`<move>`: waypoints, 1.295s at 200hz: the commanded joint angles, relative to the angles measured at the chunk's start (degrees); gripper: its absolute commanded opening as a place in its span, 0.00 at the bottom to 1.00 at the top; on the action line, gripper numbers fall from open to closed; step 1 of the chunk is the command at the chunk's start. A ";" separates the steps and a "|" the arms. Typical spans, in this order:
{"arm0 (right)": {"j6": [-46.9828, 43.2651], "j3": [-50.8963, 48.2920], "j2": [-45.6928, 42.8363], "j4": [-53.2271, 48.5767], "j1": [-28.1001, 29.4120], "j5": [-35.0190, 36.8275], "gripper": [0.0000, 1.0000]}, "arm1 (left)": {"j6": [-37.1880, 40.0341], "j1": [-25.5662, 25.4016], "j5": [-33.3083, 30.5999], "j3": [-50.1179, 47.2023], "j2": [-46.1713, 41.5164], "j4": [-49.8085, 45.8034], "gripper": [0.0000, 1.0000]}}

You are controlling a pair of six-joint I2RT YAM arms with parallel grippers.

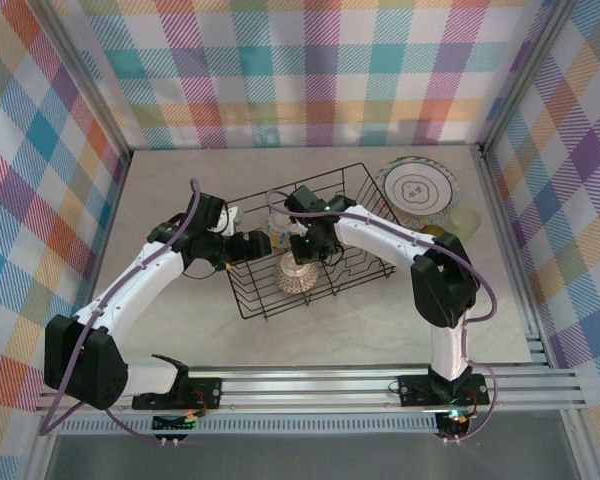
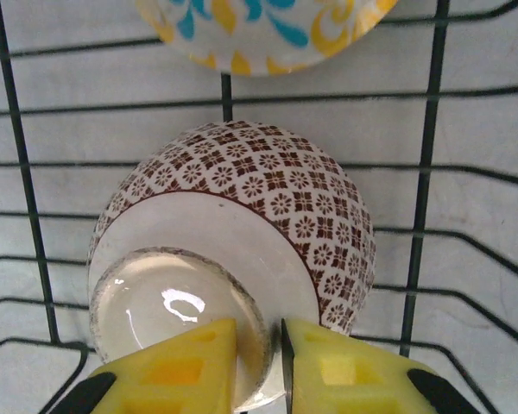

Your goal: Unload the mixed dishes from the dish rack

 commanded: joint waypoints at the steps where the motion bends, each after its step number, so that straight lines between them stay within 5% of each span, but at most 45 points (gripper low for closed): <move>1: 1.05 2.04 1.54 0.07 -0.57 0.31 0.22 | -1.03 -0.45 0.42 -0.25 0.99 1.64 0.89; 27: 1.25 2.09 -0.09 0.33 -0.88 0.61 0.24 | -0.97 -0.49 0.70 0.54 2.27 2.09 0.89; 116: 8.70 -8.34 -8.85 6.15 -2.99 -6.71 0.64 | 2.72 -0.58 1.59 9.40 11.19 -0.80 0.91; 259: 26.41 -18.78 -12.26 12.92 -3.44 -8.84 0.72 | 11.31 -0.67 3.19 21.48 26.47 -11.79 0.90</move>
